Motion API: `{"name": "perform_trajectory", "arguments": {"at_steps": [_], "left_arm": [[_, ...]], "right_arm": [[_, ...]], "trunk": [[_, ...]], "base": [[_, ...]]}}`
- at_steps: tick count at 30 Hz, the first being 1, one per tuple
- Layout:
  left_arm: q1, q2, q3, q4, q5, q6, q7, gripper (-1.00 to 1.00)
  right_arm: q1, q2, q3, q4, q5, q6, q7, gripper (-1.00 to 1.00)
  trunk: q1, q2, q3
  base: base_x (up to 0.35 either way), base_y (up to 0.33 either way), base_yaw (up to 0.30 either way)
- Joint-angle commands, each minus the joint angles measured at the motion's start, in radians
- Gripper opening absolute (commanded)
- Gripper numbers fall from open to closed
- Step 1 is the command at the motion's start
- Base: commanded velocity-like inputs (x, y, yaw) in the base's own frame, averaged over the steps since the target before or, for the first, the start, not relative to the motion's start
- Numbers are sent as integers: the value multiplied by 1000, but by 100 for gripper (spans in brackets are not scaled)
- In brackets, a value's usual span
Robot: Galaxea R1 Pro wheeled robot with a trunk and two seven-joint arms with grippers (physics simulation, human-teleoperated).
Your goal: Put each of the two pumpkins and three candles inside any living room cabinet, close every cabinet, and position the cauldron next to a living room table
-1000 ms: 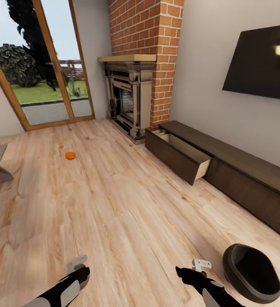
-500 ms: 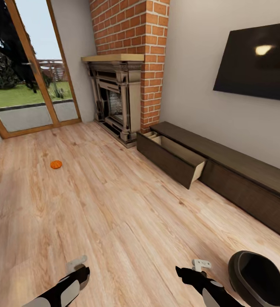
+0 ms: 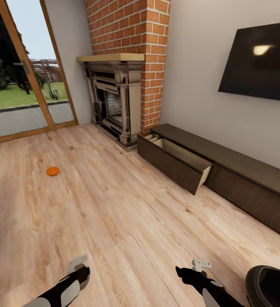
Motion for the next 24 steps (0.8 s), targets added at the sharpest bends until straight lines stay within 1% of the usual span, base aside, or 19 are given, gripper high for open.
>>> {"name": "perform_trajectory", "arguments": {"at_steps": [1, 9, 24], "left_arm": [[0, 1, -9, -2, 8, -2, 3, -100], [0, -1, -10, -3, 7, -2, 3, -100], [1, -1, -10, -2, 7, -2, 3, -100]], "right_arm": [[-1, -1, 4, -1, -7, 4, -1, 100], [0, -1, 4, -1, -7, 4, -1, 100], [-1, -1, 4, -1, -7, 4, -1, 100]], "trunk": [[0, 0, -1], [0, 0, -1], [0, 0, -1]], "base": [[288, 229, -245], [288, 215, -272], [290, 164, -279]]}}
